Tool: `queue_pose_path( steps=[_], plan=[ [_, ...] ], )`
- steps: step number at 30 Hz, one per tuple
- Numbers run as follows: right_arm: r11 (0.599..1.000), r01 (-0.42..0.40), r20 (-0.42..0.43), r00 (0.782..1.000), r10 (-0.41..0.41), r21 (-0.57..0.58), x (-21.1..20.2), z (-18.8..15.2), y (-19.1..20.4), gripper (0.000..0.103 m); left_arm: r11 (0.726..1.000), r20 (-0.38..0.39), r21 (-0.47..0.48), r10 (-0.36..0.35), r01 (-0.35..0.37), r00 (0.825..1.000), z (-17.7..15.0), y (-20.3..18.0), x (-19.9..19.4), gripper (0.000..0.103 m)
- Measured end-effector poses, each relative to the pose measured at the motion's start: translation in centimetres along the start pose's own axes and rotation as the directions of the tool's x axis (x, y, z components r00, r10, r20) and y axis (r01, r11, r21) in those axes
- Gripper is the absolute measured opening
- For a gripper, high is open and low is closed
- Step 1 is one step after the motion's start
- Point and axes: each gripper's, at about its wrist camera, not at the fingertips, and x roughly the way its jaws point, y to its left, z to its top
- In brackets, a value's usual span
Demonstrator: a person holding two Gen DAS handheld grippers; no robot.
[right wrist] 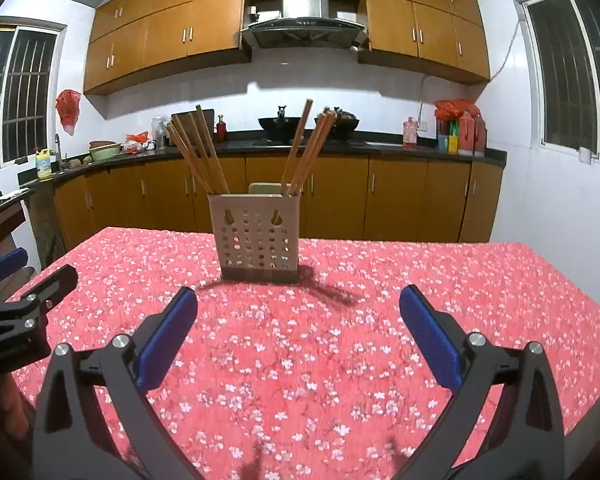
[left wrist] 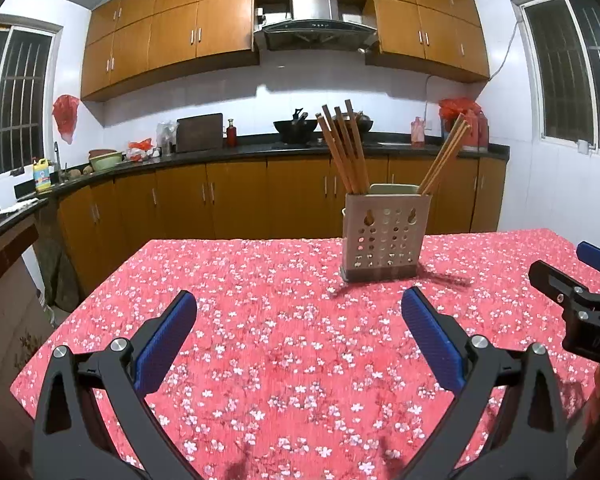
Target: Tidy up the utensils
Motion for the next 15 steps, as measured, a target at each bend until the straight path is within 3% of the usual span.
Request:
queue_pose_path(
  steps=[15],
  plan=[
    [1.0, 0.011, -0.019, 1.0, -0.011, 0.019, -0.2, -1.4, -0.5, 0.099, 1.0, -0.004, -0.015, 0.001, -0.001, 1.0, -0.9, 0.6, -0.4, 0.101]
  ],
)
